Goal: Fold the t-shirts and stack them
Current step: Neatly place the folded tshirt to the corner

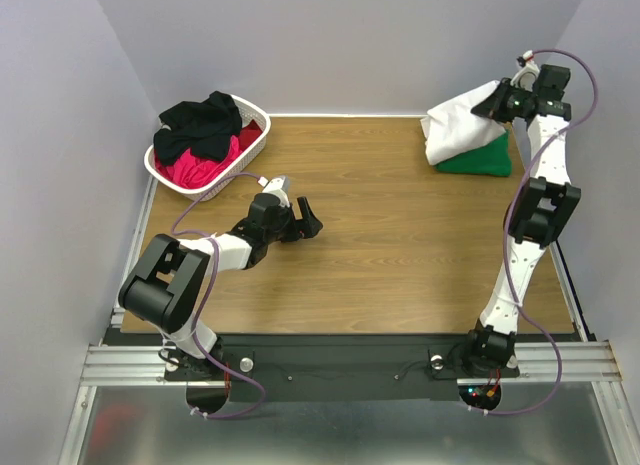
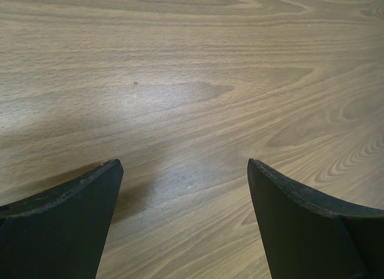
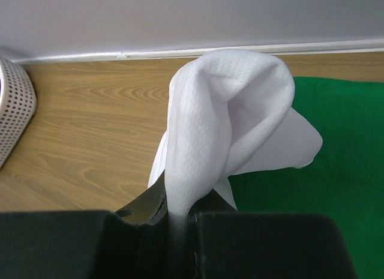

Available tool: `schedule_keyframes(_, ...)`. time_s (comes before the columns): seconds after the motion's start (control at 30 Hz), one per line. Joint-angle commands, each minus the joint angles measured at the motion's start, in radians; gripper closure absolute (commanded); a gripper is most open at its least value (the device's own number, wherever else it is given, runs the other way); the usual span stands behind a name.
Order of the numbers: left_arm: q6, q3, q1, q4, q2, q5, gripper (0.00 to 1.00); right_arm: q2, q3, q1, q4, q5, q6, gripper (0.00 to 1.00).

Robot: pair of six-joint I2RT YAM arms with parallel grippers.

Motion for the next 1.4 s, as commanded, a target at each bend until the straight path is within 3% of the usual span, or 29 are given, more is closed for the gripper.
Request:
schedule_keyframes(0.0, 0.017, -0.014, 0.005, 0.031, 0.004, 0.007, 0.03, -0.011, 0.013, -0.089, 0.09, -0.069, 0.073, 1.0)
schedule_keyframes(0.67, 0.014, 0.001, 0.005, 0.029, 0.014, 0.026, 0.03, 0.127, -0.056, -0.103, 0.105, 0.045, -0.045, 0.99)
schedule_keyframes(0.7, 0.016, 0.001, 0.006, 0.029, 0.01, 0.024, 0.03, 0.126, -0.056, -0.103, 0.108, 0.058, -0.05, 0.94)
schedule_keyframes(0.8, 0.028, 0.001, 0.005, 0.026, -0.011, 0.007, 0.03, 0.103, -0.08, -0.101, 0.107, 0.117, -0.062, 0.39)
schedule_keyframes(0.83, 0.033, 0.001, 0.005, 0.023, -0.019, 0.003, 0.03, 0.092, -0.106, -0.1, 0.108, 0.139, -0.07, 0.3)
schedule_keyframes(0.87, 0.042, 0.001, 0.006, 0.011, -0.032, -0.003, 0.03, 0.078, -0.119, -0.098, 0.11, 0.162, -0.074, 0.15)
schedule_keyframes(0.93, 0.048, 0.005, 0.006, -0.008, -0.054, -0.019, 0.03, 0.029, -0.163, -0.098, 0.112, 0.226, -0.09, 0.0)
schedule_keyframes(1.07, 0.062, 0.005, 0.005, -0.029, -0.097, -0.04, 0.03, -0.081, -0.282, -0.098, 0.127, 0.369, -0.104, 0.0)
schedule_keyframes(1.2, 0.074, -0.007, 0.005, -0.046, -0.147, -0.057, 0.03, -0.265, -0.463, -0.098, 0.238, 0.565, -0.093, 0.0)
schedule_keyframes(1.37, 0.083, -0.021, 0.005, -0.083, -0.212, -0.083, 0.03, -0.42, -0.602, -0.098, 0.329, 0.7, -0.073, 0.0)
